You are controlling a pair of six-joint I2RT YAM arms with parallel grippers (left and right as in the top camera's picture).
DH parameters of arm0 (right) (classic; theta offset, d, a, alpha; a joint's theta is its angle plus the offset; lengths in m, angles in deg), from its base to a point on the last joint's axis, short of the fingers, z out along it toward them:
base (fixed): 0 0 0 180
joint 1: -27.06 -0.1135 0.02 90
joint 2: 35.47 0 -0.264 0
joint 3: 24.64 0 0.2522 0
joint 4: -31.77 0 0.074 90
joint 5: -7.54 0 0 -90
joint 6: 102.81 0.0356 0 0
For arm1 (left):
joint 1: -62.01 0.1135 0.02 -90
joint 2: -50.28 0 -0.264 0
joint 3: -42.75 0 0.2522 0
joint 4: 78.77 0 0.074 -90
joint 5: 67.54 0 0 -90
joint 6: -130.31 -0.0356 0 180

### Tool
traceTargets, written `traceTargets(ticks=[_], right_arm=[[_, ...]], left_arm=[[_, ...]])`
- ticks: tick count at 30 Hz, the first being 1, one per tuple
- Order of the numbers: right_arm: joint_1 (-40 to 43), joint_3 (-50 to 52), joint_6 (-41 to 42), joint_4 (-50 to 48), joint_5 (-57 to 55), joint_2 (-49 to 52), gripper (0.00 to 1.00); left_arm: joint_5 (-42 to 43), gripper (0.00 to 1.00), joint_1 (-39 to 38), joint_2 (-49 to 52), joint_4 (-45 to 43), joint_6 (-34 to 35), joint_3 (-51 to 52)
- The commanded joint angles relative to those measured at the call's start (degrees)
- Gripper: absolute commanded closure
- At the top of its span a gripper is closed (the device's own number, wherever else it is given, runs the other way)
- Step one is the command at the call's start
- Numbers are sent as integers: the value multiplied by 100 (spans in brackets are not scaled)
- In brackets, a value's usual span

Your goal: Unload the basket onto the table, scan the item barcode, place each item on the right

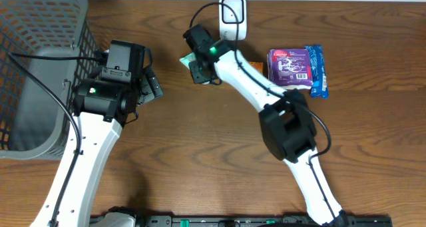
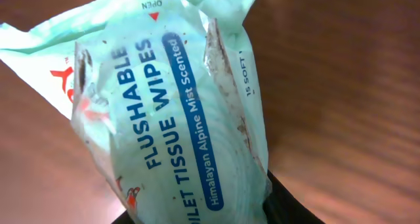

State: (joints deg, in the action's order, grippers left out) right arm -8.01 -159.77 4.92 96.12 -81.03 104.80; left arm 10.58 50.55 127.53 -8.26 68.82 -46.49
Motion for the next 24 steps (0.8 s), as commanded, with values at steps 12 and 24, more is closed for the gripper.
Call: traceTargets(ticks=[12,24], right_arm=[[1788,-146,439,87,7248,538,77],[1856,-162,1095,592,4642,608,31]], left_arm=[[31,2,20,11,20,48,-11],[31,2,20,11,20,48,-11]])
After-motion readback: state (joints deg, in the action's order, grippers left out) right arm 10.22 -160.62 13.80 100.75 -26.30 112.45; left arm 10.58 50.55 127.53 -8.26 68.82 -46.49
